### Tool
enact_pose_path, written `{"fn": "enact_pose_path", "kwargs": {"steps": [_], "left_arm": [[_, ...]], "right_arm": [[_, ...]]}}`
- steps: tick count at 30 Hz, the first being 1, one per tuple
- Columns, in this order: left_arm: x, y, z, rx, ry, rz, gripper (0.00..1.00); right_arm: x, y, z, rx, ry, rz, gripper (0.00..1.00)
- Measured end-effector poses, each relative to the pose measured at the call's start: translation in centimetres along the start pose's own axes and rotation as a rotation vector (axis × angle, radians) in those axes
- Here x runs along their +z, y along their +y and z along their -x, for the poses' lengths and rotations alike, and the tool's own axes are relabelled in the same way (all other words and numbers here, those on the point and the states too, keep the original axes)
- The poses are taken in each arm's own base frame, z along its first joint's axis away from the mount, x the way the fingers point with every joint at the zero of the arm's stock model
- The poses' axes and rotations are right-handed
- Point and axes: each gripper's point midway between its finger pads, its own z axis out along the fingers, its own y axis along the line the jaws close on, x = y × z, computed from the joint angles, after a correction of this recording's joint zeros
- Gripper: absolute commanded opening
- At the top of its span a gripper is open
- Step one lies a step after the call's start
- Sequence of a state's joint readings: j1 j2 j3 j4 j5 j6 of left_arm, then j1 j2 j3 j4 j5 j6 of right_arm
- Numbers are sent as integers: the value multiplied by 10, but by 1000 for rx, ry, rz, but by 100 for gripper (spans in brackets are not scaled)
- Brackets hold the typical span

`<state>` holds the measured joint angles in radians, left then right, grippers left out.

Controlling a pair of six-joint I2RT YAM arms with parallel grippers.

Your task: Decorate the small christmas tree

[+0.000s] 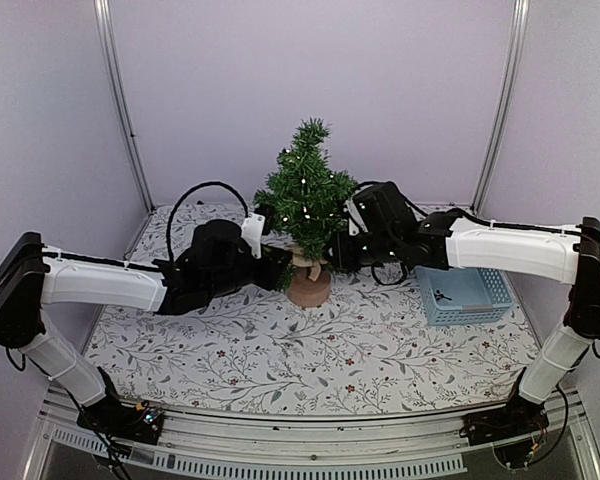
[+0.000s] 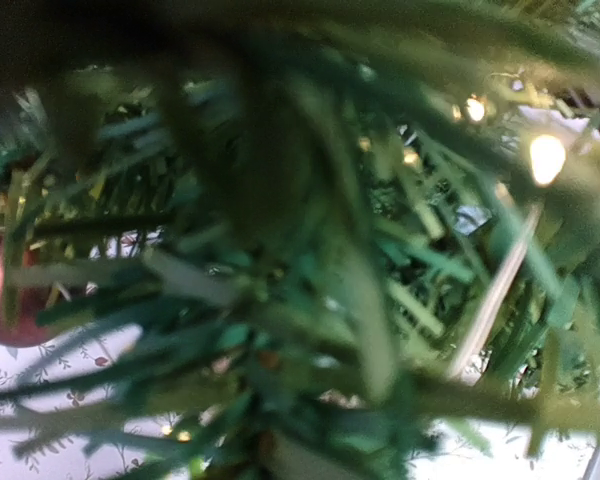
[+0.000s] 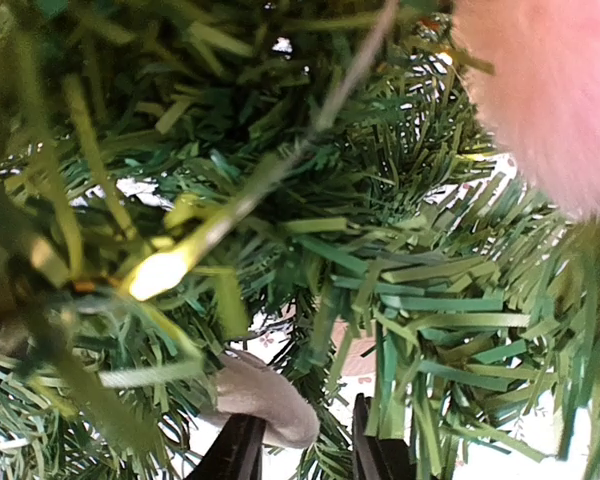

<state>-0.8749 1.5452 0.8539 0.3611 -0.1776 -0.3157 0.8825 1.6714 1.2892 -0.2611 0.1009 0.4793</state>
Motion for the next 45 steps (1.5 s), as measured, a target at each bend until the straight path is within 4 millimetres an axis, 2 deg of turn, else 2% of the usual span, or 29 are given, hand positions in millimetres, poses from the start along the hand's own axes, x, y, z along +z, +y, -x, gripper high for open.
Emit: {"fn": "enact_pose_path", "kwargs": {"steps": [7,13,24,33,36,41,42,43,45], "left_arm": [[-6,1,10,-4,-22,8,38],[-18,-1,24,-11,-60,-4,41],[-28,2,12,-9,-34,-7,43],[-57,5,2,-16,-43,-40,51],[-68,6,6,-21,-64,-48,52],[-77,-1,14,-20,-94,-94,53],[-77,-4,14,-14,-92,-108,53],[-76,-7,13,-5,-87,-123,47],[-72,-15,8,15,-69,-153,28]], "right_arm": [[-3,1,1,3,-5,3,39],[-12,-4,-6,5,-1,4,42],[-32,-5,-8,10,-21,32,43],[-61,-1,-2,9,-58,72,45],[-74,-3,-2,10,-65,77,52],[-104,-12,-3,15,-88,82,54],[-108,-15,-3,19,-90,83,54],[-113,-18,-2,25,-93,84,54],[-119,-27,1,41,-104,73,54]]}}
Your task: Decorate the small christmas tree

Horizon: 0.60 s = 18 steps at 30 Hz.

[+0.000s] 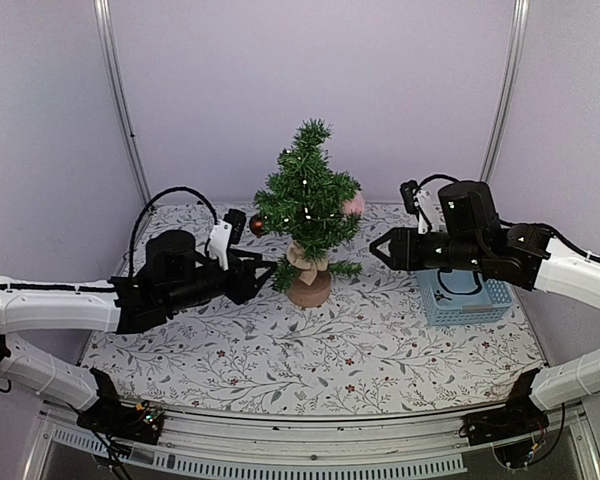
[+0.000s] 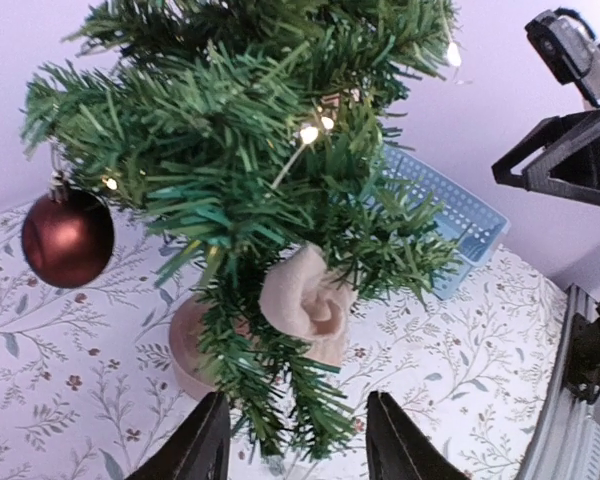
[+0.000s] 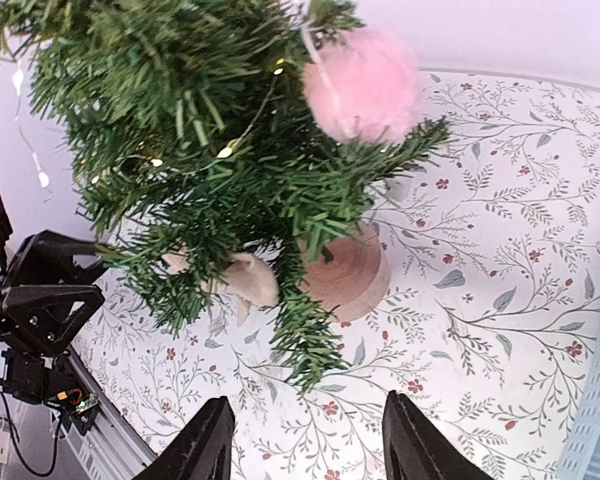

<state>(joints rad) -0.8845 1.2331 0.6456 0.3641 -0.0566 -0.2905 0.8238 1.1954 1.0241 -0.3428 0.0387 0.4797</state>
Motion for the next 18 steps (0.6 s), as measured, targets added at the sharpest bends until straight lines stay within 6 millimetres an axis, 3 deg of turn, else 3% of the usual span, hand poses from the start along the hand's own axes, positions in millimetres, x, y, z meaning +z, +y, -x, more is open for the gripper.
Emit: {"fn": "enact_pose_path", "kwargs": {"steps": [2,3,10,18], "left_arm": [[5,-8,-2,26,8,-35,16],[7,-12,-3,34,9,-48,14],[34,-39,-1,122,11,-108,14],[62,-34,-4,145,29,-41,16]], "right_arm": [[-3,-8,3,13,-7,-14,54],[-3,-10,3,16,-7,-19,54],[-2,-18,-3,23,10,-36,54],[-5,-22,-5,26,15,-43,53]]}}
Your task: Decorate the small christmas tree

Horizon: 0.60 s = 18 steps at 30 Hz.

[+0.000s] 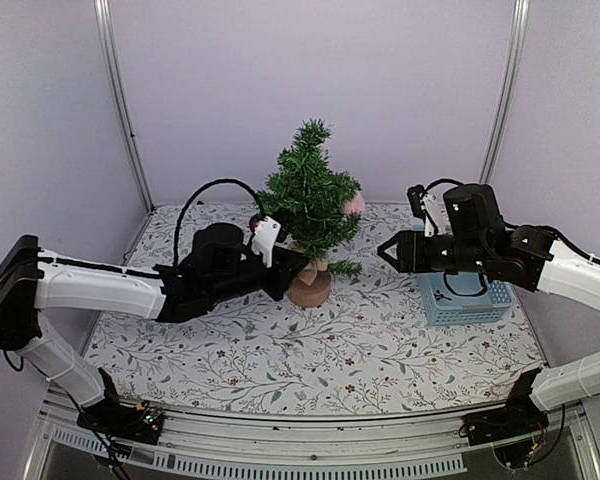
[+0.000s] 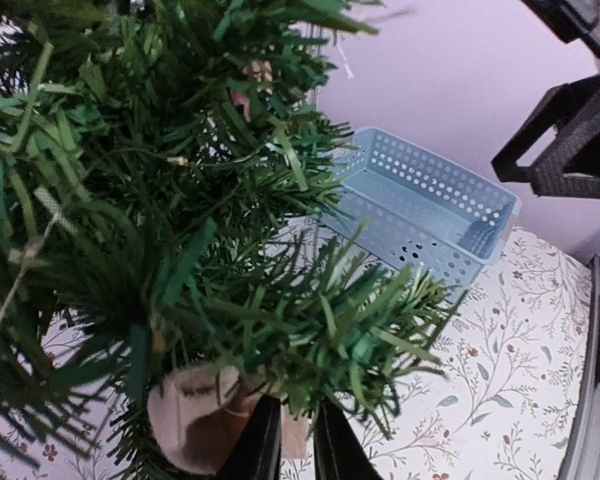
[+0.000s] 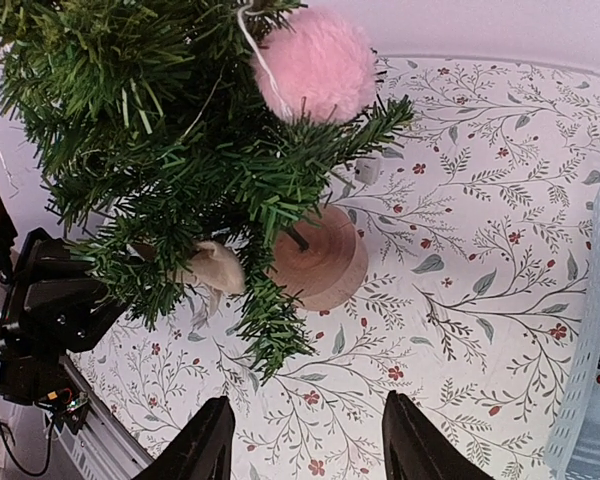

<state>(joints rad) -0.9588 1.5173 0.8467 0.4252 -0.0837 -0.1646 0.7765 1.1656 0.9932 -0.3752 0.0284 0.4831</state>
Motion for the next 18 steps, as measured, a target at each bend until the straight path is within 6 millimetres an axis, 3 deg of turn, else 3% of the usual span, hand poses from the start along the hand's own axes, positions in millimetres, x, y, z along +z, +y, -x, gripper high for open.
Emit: {"fn": "enact_pose_path", "kwargs": {"steps": [7,18], "left_arm": [[23,10,-8,-2,29,66,21],[25,27,-20,-30,66,146,40]], "right_arm": [[-1,-2,2,7,-5,-7,53],[-9,-3,5,18,-28,-11,53]]}}
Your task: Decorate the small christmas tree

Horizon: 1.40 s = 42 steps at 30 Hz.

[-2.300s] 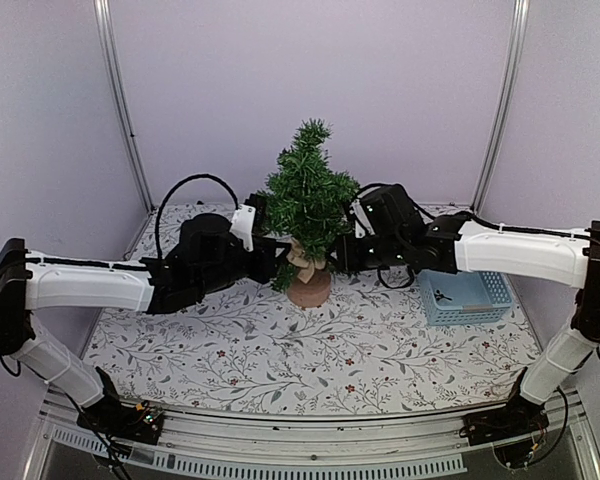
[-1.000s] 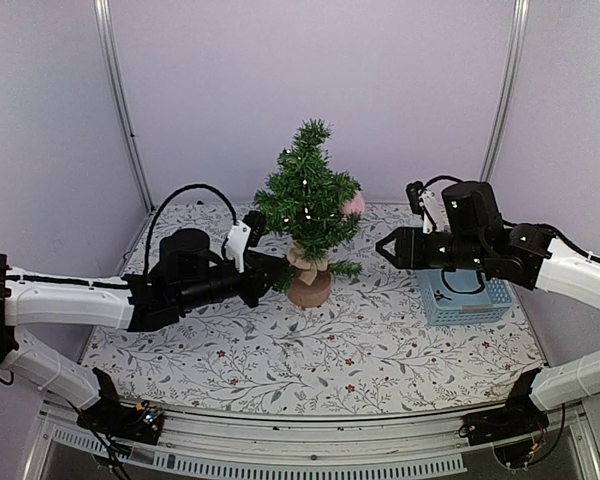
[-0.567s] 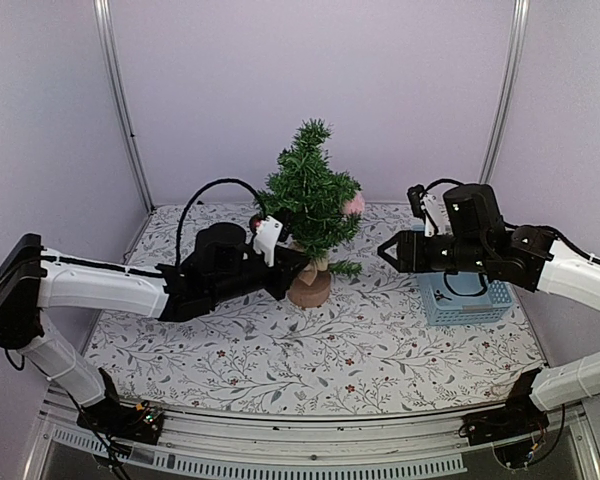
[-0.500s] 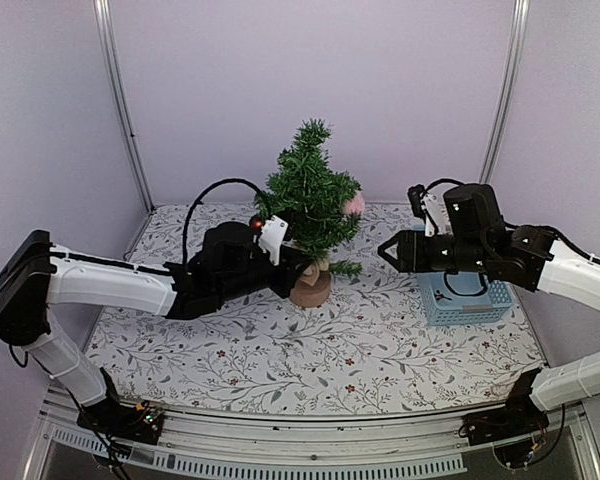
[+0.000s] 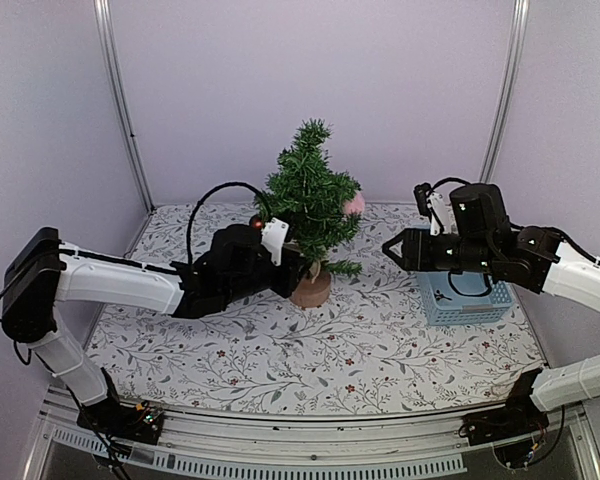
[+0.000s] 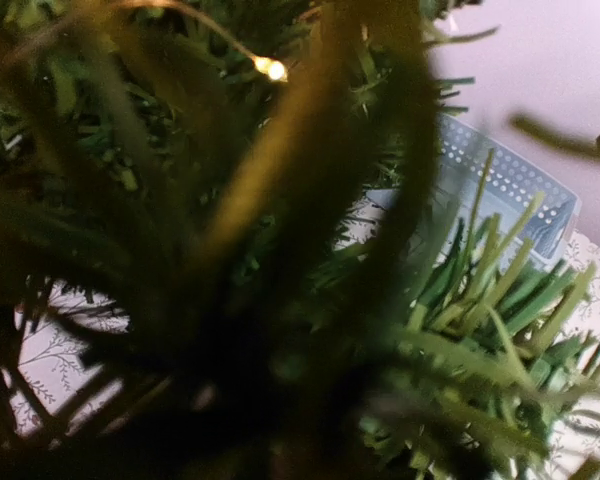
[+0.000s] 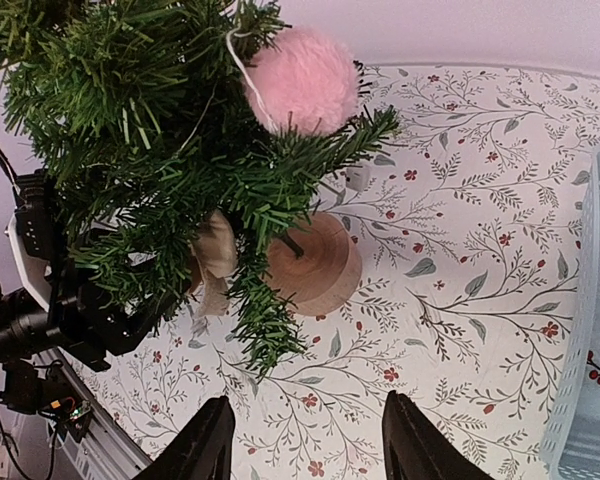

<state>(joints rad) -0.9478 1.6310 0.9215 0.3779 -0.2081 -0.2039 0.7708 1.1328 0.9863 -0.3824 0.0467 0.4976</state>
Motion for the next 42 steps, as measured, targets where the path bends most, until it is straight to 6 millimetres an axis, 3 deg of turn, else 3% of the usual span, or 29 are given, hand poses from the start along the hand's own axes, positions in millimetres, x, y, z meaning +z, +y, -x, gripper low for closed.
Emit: {"fn": "enact_pose_path", "kwargs": {"steps": [9,18,25,29,34,37,42], "left_arm": [[-2,-1,5,14,-11,-10,44],[-30,-6,40,35,-99,-48,56],[-46,-5,28,37,-83,-69,60],[-67,-4,30,32,-101,-88,64],[-94,-2,51,24,-160,-101,65],[-100,-1,57,24,-176,-95,65],[-99,1,53,27,-161,-88,65]], "right_arm": [[1,-1,-2,3,5,-4,53],[1,-3,-3,3,5,-9,54],[0,-15,-1,15,7,-40,55],[-6,-43,5,39,7,-102,56],[-12,-105,0,106,83,-229,55],[-7,-142,-15,150,189,-296,51],[10,-192,-59,208,414,-358,46]]}}
